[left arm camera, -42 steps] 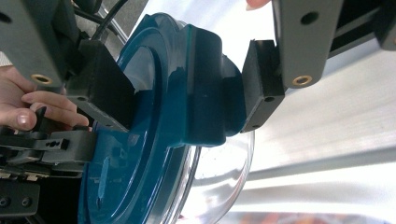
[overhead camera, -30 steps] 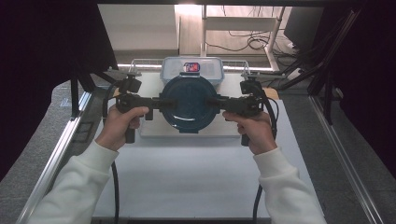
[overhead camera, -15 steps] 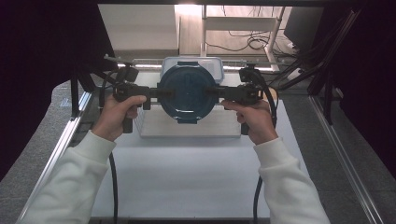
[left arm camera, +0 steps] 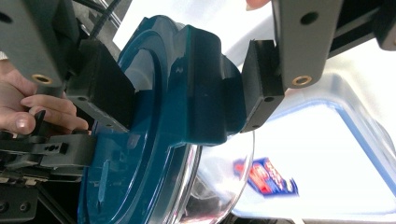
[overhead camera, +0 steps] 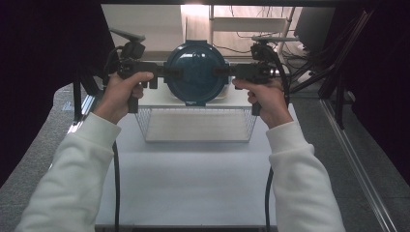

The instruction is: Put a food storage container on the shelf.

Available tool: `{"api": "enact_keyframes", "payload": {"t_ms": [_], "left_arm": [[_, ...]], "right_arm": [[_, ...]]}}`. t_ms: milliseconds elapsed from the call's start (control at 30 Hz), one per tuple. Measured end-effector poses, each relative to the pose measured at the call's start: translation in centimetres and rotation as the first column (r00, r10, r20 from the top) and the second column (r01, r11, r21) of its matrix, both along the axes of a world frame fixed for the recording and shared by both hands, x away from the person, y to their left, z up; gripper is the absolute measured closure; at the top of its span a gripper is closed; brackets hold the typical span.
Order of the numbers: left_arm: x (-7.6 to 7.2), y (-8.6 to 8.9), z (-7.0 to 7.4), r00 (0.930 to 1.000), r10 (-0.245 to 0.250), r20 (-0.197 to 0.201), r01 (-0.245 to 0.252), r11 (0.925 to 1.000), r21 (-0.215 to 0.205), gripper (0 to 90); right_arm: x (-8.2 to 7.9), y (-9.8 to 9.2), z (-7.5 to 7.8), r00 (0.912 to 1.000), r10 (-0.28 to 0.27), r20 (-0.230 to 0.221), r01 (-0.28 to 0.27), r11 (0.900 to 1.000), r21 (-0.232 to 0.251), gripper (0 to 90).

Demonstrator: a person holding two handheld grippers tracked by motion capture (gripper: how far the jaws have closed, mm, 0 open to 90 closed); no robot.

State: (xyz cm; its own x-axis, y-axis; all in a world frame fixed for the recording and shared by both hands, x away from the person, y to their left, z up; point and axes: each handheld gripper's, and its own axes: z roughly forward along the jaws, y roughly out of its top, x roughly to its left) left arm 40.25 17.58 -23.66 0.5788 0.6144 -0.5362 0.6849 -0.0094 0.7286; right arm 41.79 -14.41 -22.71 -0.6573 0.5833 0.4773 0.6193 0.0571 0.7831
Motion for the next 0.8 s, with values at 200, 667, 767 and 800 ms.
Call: {"api": "enact_keyframes", "payload": {"t_ms": [200, 667, 767, 800], "left_arm": [[2.5, 0.3, 0.6, 0.9998, 0.001, -0.019, -0.002, 0.9996, -0.027, 37.5], [7.8, 0.6, -1.3, 0.9904, 0.026, -0.136, -0.038, 0.9955, -0.087, 38.6], [8.6, 0.7, -1.7, 0.9869, 0.027, -0.159, -0.046, 0.9918, -0.119, 38.9], [8.9, 0.8, -1.9, 0.9844, 0.032, -0.173, -0.056, 0.9894, -0.134, 38.9]], "right_arm": [[2.2, 0.3, 1.3, 0.9999, -0.01, -0.006, 0.01, 1.0, -0.008, 42.0], [8.3, 0.5, 0.2, 0.9906, -0.048, -0.128, 0.051, 0.999, 0.017, 41.9], [9.6, 0.2, -0.4, 0.9824, -0.074, -0.171, 0.086, 0.994, 0.06, 41.4], [9.6, 0.2, -0.4, 0.9824, -0.074, -0.171, 0.086, 0.994, 0.06, 41.4]]}}
